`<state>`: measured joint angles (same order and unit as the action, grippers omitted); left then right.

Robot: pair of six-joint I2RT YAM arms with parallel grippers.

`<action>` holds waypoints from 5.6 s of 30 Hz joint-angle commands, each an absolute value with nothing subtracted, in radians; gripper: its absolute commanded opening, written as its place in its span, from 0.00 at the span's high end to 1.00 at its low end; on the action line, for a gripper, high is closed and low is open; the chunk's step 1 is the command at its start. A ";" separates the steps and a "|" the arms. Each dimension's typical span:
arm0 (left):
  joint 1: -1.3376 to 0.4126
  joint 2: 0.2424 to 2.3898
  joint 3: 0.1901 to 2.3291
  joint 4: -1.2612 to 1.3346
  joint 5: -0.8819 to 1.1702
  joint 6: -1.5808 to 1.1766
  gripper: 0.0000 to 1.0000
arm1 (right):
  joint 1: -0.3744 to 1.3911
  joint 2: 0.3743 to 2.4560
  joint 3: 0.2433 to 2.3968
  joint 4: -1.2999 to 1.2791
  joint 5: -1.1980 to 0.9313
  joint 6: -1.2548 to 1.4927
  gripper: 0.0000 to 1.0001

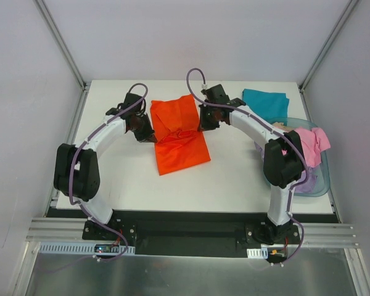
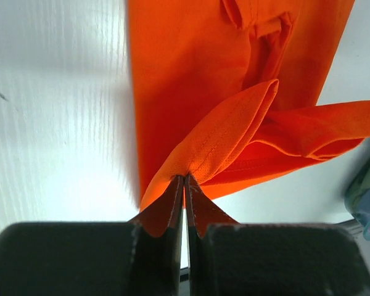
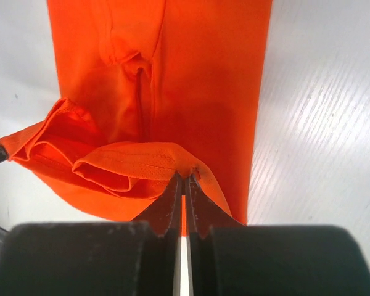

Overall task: Fold and stack the t-shirts
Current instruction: Fold the folded rectangular tshirt in 1/3 of the way, then grab one side of the 2/3 rectangular tshirt with both arms, then fold the long partially folded tshirt into a neat square

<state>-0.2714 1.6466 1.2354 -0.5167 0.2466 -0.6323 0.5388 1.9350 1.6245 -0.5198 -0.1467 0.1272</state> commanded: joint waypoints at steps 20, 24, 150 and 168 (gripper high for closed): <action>-0.238 1.905 1.500 -0.518 0.140 -0.497 0.49 | 0.495 2.174 1.865 -0.522 -0.106 0.115 0.61; -0.238 1.846 1.479 -0.518 0.152 -0.488 0.24 | 0.497 2.108 1.849 -0.555 -0.092 0.104 0.14; -0.284 1.571 0.776 -0.189 0.325 -0.626 1.00 | 0.571 1.847 1.163 -0.285 -0.325 0.117 0.97; -0.319 0.758 0.664 -0.638 0.394 -0.664 1.00 | 0.719 1.280 0.919 -0.643 -0.610 0.167 0.99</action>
